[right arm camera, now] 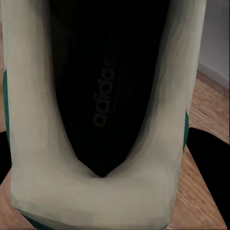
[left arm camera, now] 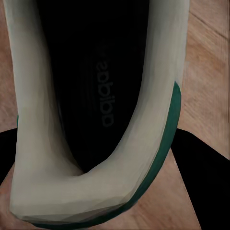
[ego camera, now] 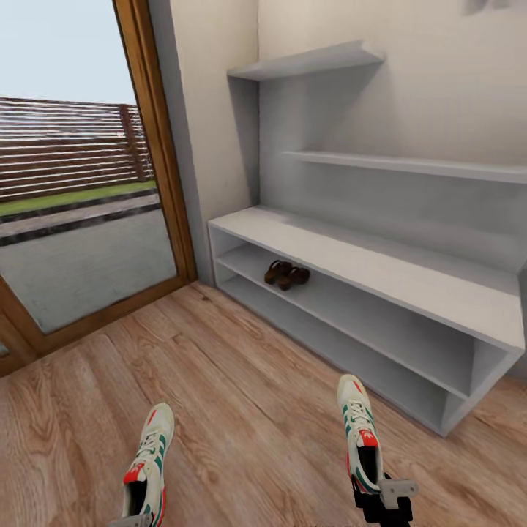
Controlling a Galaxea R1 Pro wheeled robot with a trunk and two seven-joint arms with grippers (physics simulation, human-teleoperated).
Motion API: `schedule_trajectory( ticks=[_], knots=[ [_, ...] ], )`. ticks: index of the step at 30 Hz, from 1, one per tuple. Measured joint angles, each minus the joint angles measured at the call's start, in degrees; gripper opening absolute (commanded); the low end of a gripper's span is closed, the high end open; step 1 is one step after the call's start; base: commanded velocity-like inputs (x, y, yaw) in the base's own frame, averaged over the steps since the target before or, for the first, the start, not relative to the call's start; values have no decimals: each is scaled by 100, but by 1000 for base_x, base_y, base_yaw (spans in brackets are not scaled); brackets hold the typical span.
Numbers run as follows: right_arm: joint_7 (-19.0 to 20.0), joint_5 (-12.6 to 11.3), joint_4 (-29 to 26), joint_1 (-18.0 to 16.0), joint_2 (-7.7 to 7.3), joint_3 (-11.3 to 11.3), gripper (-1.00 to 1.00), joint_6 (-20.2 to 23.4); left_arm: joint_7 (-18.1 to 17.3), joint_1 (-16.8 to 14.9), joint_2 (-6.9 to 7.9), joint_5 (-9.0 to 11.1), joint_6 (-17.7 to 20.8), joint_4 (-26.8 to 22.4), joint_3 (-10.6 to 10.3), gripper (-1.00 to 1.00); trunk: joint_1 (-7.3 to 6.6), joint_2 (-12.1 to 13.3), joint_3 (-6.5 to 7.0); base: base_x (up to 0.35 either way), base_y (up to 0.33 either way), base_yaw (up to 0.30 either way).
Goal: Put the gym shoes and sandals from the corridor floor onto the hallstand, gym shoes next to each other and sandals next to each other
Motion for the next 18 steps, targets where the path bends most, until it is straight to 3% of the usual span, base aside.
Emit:
schedule_trajectory(
  ticks=[6,18],
  knots=[
    [0,-2,0,0,0,0,-100,0,1,0,0,1,-4,-2,1,-100,0,0,0,0,181,-264],
    [0,-2,1,-1,0,0,-100,1,2,3,0,1,-30,-3,3,-100,0,0,0,0,292,-264]
  ],
)
